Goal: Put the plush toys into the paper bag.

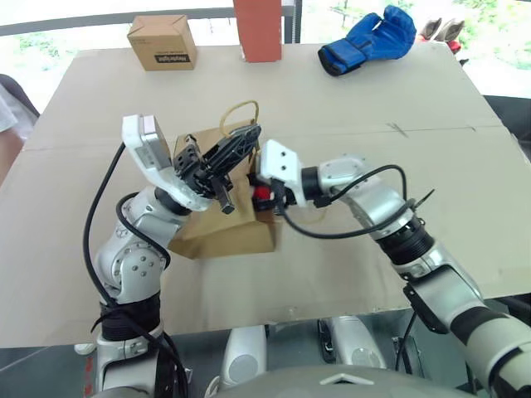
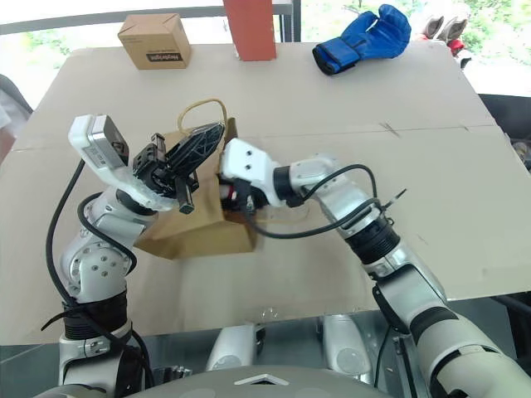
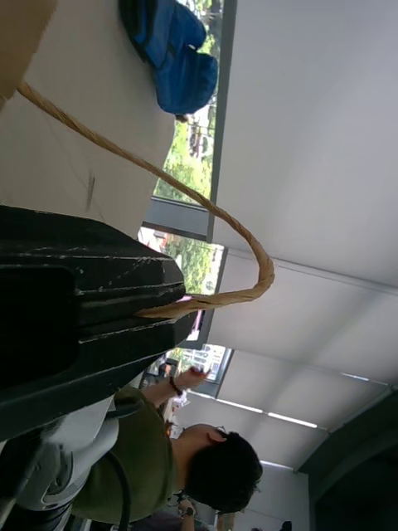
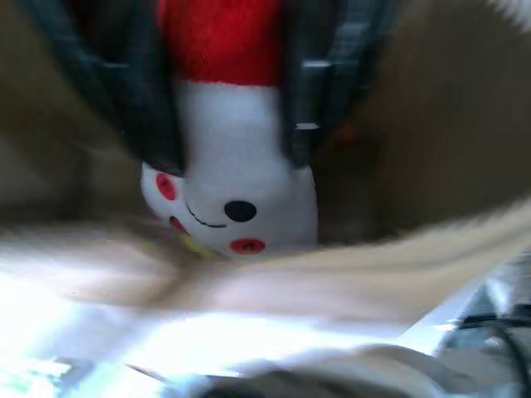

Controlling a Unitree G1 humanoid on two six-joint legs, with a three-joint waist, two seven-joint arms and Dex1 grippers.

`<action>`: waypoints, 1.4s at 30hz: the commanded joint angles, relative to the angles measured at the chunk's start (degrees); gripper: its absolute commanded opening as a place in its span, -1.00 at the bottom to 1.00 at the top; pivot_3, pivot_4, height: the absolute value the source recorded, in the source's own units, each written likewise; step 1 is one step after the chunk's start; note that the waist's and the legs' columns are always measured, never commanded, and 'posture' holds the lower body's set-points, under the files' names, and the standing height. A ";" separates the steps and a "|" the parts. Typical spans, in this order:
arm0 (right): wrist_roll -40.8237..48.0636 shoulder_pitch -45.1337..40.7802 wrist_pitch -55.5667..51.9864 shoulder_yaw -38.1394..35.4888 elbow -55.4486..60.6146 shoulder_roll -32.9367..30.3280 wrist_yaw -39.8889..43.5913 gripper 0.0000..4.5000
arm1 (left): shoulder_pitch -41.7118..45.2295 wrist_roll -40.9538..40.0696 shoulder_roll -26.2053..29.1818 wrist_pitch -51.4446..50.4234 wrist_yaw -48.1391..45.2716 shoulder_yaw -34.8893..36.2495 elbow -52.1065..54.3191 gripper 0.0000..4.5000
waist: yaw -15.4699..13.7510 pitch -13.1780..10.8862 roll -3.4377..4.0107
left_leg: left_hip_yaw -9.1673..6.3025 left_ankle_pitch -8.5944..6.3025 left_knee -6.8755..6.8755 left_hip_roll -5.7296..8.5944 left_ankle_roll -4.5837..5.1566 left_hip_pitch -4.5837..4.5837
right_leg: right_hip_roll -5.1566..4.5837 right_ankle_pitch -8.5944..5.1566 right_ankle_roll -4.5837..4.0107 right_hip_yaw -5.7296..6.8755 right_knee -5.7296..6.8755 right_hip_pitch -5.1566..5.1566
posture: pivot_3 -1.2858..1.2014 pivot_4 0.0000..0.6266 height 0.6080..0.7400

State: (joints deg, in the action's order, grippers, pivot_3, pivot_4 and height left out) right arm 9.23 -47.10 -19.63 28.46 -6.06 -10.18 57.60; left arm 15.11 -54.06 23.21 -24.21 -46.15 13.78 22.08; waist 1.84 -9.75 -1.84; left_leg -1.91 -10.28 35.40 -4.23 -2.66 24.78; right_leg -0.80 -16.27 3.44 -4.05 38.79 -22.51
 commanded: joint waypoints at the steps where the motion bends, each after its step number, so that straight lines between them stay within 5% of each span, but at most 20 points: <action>1: 0.58 1.34 0.26 -2.72 4.62 -4.56 2.61 0.35 | -1.06 -1.69 1.14 1.86 -0.08 3.44 3.17 -1.00 | -0.68 0.00 0.00 | 0.03 0.00 0.00 0.04 0.00 0.03 | -0.07 0.00 0.00 0.00 -0.06 0.01 | 0.03 -0.52 1.00; 14: 11.28 16.80 -31.74 -20.19 22.35 -13.95 -10.36 0.35 | -3.48 -5.79 2.60 2.51 -0.05 7.91 4.74 -1.00 | -0.85 0.01 -0.01 | 0.06 0.00 -0.01 0.02 0.00 -0.06 | -0.04 -0.01 -0.01 -0.03 0.00 0.01 | 0.03 -0.52 1.00; 20: 18.89 22.81 -47.57 -28.51 22.89 -10.74 -16.53 0.35 | -3.43 -9.60 4.25 1.17 1.23 10.34 5.01 -1.00 | -0.77 0.01 -0.02 | 0.08 0.00 0.01 0.02 0.00 -0.06 | -0.04 -0.01 -0.01 -0.07 0.00 0.00 | 0.03 -0.52 1.00; 27: 22.88 19.54 -47.94 -32.57 13.45 -1.51 -21.01 0.35 | -4.87 -11.96 6.32 0.49 1.47 11.63 5.86 -1.00 | 0.34 0.01 -0.01 | 0.09 0.00 0.01 0.01 0.00 -0.08 | -0.01 -0.02 0.01 -0.10 -0.01 0.00 | 0.03 -0.52 1.00; 31: 24.63 16.32 -45.04 -34.50 8.28 2.58 -21.17 -0.15 | -5.56 -11.43 5.99 1.05 2.21 11.39 6.71 -1.00 | 0.53 0.00 0.00 | 0.07 0.00 0.00 0.02 0.00 -0.06 | 0.00 -0.01 0.01 -0.10 -0.01 -0.01 | 0.03 -0.52 1.00; 35: 29.58 15.26 -46.59 -36.37 8.67 3.21 -19.38 -0.99 | -6.66 -11.52 5.91 1.32 3.20 11.66 8.05 -1.00 | 0.32 0.00 0.00 | 0.06 -0.01 -0.04 0.02 0.01 -0.01 | -0.01 -0.01 0.00 -0.09 -0.05 -0.02 | 0.03 -0.52 1.00; 39: 29.55 17.24 -44.84 -33.02 11.66 -1.42 -16.84 -0.99 | -7.67 -11.38 6.14 1.86 4.02 12.41 8.74 -1.00 | 0.31 -0.01 0.01 | 0.07 -0.01 -0.06 0.02 0.02 -0.02 | -0.02 -0.01 0.00 -0.09 -0.07 -0.02 | 0.03 -0.52 1.00; 42: 32.99 19.90 -47.02 -33.09 15.35 -5.54 -14.22 -0.60 | -7.85 -11.33 6.35 2.14 4.50 12.37 9.03 -1.00 | 0.38 -0.01 0.01 | 0.08 -0.01 -0.05 0.02 0.02 -0.03 | -0.02 -0.02 0.00 -0.09 -0.07 -0.01 | 0.03 -0.52 1.00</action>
State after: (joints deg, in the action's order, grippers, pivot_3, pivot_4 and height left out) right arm 39.00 -27.91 -66.01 -4.46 4.95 -14.38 40.93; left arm 7.07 -64.77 29.01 -23.24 -41.98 24.83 28.66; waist 2.22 -9.76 -1.83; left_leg -1.82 -10.29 35.35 -4.21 -2.65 24.74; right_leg -0.82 -16.29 3.44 -4.14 38.72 -22.52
